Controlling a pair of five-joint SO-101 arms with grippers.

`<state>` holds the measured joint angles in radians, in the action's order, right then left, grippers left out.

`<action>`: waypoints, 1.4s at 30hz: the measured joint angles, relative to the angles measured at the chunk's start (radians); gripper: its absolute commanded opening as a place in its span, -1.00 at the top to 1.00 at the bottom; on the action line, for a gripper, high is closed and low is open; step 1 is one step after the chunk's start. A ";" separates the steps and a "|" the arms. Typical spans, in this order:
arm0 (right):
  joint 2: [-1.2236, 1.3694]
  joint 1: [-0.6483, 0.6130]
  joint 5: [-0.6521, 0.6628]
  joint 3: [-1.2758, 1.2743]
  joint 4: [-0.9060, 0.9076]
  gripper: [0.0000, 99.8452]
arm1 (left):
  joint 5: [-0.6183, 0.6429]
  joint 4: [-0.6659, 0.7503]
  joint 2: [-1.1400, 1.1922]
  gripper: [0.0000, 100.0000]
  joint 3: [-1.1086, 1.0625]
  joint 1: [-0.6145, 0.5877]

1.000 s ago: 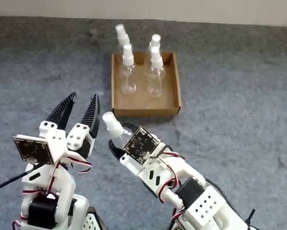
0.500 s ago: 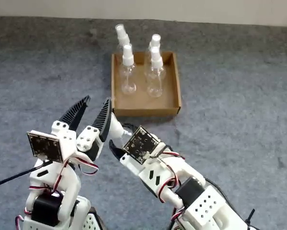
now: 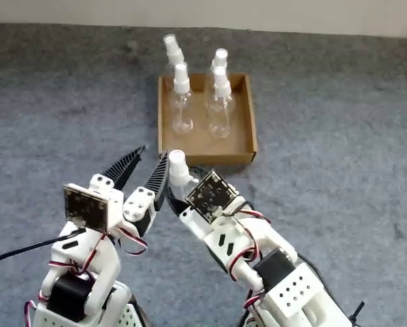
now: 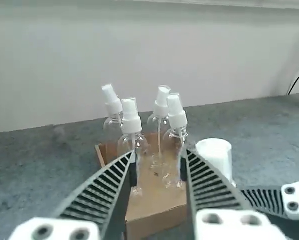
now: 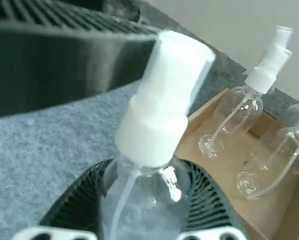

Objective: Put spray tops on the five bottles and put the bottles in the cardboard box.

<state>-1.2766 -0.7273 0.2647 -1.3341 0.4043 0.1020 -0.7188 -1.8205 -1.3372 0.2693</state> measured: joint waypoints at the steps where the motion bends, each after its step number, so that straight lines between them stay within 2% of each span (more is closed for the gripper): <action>1: 0.000 0.002 0.000 0.000 0.000 0.99 | -0.012 0.000 0.002 0.73 0.000 0.003; 5: 0.000 0.017 0.000 0.000 0.000 0.99 | -0.023 -0.014 0.000 0.73 0.000 0.005; 11: 0.000 0.141 -0.040 0.055 0.000 0.99 | -0.026 -0.040 0.002 0.73 0.000 0.006; 16: 0.040 0.216 -0.141 0.244 0.091 0.99 | -0.026 -0.081 0.002 0.72 -0.003 0.006; 21: 0.249 0.247 -0.219 0.480 0.130 0.99 | -0.043 -0.095 0.002 0.69 -0.003 0.006; 25: 0.474 0.245 -0.299 0.697 0.236 0.99 | -0.109 -0.095 0.002 0.52 -0.003 0.006; 32: 0.767 0.230 -0.391 1.008 0.411 0.99 | -0.118 -0.095 0.002 0.50 -0.003 0.006; 38: 0.825 0.120 -0.394 1.051 0.491 0.99 | -0.118 -0.097 0.002 0.51 -0.003 0.066; 42: 0.829 0.095 -0.394 1.053 0.539 0.99 | -0.135 -0.097 0.000 0.51 -0.008 0.069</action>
<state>-0.4480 -0.6322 -0.1297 -0.2816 0.9429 -0.0330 -0.8155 -1.8205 -1.3449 0.3383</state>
